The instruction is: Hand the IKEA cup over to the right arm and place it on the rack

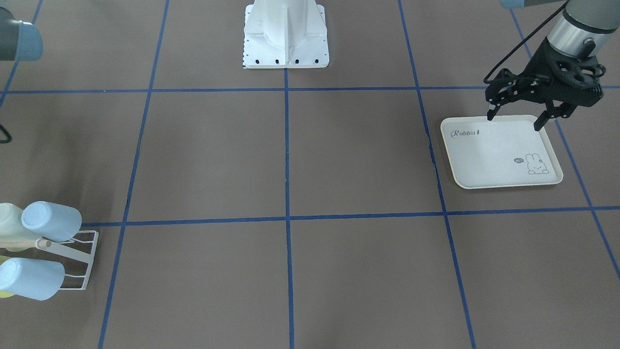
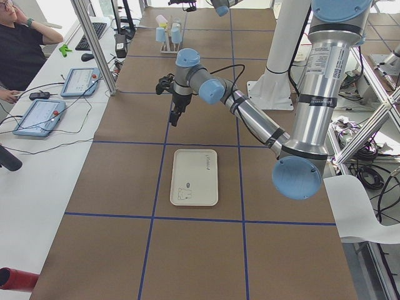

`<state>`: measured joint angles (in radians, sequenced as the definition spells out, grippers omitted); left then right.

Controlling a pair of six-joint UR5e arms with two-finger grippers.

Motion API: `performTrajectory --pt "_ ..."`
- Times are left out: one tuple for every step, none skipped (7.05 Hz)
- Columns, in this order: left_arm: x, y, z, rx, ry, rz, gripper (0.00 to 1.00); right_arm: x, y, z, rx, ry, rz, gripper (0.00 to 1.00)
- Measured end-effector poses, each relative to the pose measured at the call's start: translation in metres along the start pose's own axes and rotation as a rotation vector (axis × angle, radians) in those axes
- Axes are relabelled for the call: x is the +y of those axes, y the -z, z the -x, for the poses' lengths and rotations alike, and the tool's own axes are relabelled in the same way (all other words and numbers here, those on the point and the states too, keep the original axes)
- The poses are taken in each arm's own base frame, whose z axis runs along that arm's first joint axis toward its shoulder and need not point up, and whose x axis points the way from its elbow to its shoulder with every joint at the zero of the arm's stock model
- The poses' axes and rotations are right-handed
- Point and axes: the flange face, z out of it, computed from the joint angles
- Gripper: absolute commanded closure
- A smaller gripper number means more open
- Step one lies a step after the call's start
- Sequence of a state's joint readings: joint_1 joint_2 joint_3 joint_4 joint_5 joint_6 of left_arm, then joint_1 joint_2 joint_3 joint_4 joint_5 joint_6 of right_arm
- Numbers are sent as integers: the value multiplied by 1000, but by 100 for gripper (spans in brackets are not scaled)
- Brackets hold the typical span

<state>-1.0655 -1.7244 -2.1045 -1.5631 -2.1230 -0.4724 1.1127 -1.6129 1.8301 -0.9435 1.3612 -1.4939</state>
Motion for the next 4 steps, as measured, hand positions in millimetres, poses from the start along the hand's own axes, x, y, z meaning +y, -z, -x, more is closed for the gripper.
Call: performTrajectory --pt "0 0 0 0 0 -1 0 31 -2 18 -57 -226 -81 1" --pt "-1 1 1 -1 1 -2 0 54 -3 45 -152 -494 -157 1" --pt "-1 2 4 -4 3 -4 0 67 -4 77 -275 -767 -219 1" --pt "-3 7 12 -13 0 -13 0 72 -5 107 -416 -1033 -242 1"
